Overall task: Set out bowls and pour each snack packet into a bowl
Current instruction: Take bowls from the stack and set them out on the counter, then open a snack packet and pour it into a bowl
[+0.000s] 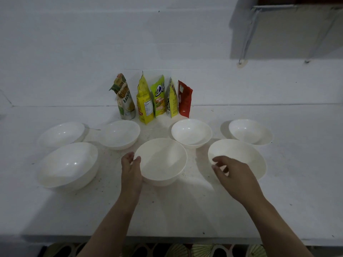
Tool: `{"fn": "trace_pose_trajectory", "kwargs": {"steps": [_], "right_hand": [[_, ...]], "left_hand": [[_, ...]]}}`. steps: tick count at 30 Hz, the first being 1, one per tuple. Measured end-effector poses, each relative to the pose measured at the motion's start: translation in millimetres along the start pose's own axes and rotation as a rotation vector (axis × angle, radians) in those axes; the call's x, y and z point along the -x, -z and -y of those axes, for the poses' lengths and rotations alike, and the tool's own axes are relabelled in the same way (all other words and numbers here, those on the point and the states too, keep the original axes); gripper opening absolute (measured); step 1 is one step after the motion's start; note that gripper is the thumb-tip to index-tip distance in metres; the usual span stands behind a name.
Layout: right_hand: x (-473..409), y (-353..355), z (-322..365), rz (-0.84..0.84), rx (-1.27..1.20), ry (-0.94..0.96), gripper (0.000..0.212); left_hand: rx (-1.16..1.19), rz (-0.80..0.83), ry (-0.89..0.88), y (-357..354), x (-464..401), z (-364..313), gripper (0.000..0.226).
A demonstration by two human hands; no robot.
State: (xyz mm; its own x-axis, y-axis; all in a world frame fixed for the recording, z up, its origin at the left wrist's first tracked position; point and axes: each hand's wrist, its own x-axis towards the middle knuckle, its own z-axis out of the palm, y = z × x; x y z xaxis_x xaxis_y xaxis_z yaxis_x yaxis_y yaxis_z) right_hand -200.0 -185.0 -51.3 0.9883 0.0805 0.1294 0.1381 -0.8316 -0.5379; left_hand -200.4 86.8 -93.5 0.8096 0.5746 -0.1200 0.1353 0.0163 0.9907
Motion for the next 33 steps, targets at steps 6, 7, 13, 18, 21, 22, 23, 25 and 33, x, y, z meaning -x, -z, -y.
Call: {"fn": "trace_pose_trajectory", "kwargs": {"steps": [6, 7, 13, 18, 21, 22, 23, 25, 33], "right_hand": [[-18, -9, 26, -0.17, -0.175, 0.157, 0.026], [-23, -11, 32, -0.174, -0.199, 0.17, 0.027], [-56, -29, 69, -0.139, -0.279, 0.239, 0.028], [-98, -38, 110, -0.198, -0.295, 0.305, 0.029], [-131, -40, 140, -0.279, -0.284, 0.363, 0.028], [-142, -41, 149, -0.293, -0.265, 0.379, 0.028], [-154, -42, 159, -0.299, -0.241, 0.388, 0.028], [-175, -44, 177, -0.297, -0.192, 0.38, 0.025], [-235, -64, 233, -0.325, 0.002, 0.357, 0.026]], "left_hand": [[-0.132, 0.004, -0.268, 3, 7, -19, 0.036], [-0.146, 0.015, -0.296, 4, 6, -24, 0.037], [-0.194, 0.074, -0.375, 13, -15, -49, 0.036], [-0.239, 0.125, -0.454, 22, -64, -79, 0.032], [-0.294, 0.129, -0.54, 26, -105, -104, 0.029], [-0.304, 0.132, -0.561, 26, -120, -114, 0.028], [-0.317, 0.135, -0.579, 26, -133, -123, 0.026], [-0.366, 0.134, -0.619, 23, -162, -142, 0.026], [-0.856, 0.096, -0.668, -9, -279, -183, 0.038]]}}
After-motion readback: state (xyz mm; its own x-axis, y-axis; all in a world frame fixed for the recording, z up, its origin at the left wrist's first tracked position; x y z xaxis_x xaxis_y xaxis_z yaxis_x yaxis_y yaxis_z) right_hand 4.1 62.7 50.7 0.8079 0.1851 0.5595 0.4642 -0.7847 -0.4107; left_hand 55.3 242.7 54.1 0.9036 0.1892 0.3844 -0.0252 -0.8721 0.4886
